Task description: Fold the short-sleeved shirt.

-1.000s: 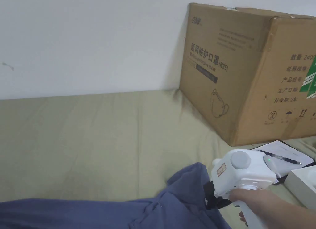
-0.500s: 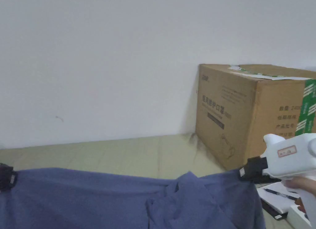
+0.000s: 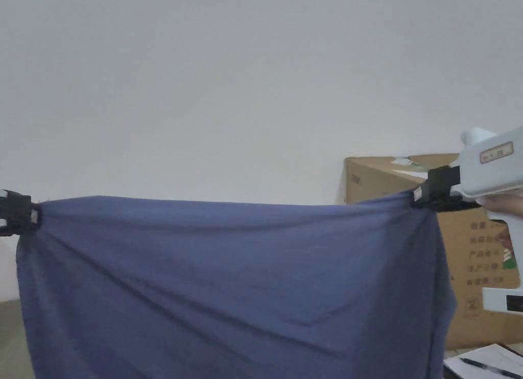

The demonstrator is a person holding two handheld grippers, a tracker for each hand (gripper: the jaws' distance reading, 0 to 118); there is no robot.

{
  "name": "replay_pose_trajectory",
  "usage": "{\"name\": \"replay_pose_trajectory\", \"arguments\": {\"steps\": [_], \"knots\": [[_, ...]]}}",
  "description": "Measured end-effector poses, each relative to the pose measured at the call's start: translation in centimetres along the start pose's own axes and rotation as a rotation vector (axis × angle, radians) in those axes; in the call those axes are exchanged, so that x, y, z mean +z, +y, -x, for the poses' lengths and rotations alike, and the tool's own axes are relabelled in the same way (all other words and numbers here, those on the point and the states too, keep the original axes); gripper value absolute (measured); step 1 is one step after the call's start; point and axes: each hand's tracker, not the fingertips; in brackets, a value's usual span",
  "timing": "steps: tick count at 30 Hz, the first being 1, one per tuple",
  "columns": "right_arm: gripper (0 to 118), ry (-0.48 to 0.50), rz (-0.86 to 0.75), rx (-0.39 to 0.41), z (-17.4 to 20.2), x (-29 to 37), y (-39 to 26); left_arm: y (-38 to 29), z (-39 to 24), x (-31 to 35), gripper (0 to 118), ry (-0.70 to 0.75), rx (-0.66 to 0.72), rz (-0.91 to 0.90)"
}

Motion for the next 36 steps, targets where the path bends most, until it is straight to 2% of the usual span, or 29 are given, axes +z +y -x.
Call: {"name": "replay_pose_trajectory", "arguments": {"steps": [5, 14, 17, 21, 24, 30, 33, 35, 36], "knots": [[1, -0.038, -0.067, 0.0, 1.2, -2.5, 4.0, 1.8, 0.6, -2.2, 2, 0.009, 0.022, -0.015], [1, -0.085, -0.144, 0.085, 3.9, -11.2, 11.5, 5.7, 1.8, -11.7, 2, 0.053, 0.069, -0.024], [1, -0.079, -0.186, 0.074, 4.3, -14.3, 13.8, 7.4, 2.2, -14.8, 2, 0.076, 0.076, -0.067], [1, -0.126, -0.275, 0.121, 5.3, -17.6, 16.0, 9.7, 2.3, -18.3, 2, 0.096, 0.067, -0.123], [1, -0.12, -0.346, 0.121, 5.8, -19.3, 16.7, 10.9, 2.2, -20.3, 2, 0.124, 0.066, -0.174], [1, -0.143, -0.442, 0.21, 6.1, -21.4, 15.5, 9.8, 2.2, -22.9, 2, 0.142, 0.052, -0.263], [1, -0.141, -0.451, 0.207, 4.8, -22.9, 12.3, 6.4, 2.7, -24.4, 2, 0.15, 0.063, -0.274], [1, -0.155, -0.395, 0.194, 3.7, -24.4, 8.4, 2.7, 3.2, -26.0, 2, 0.13, 0.089, -0.186], [1, -0.156, -0.349, 0.151, 2.8, -25.1, 5.2, 0.5, 3.4, -26.9, 2, 0.123, 0.117, -0.114]]}}
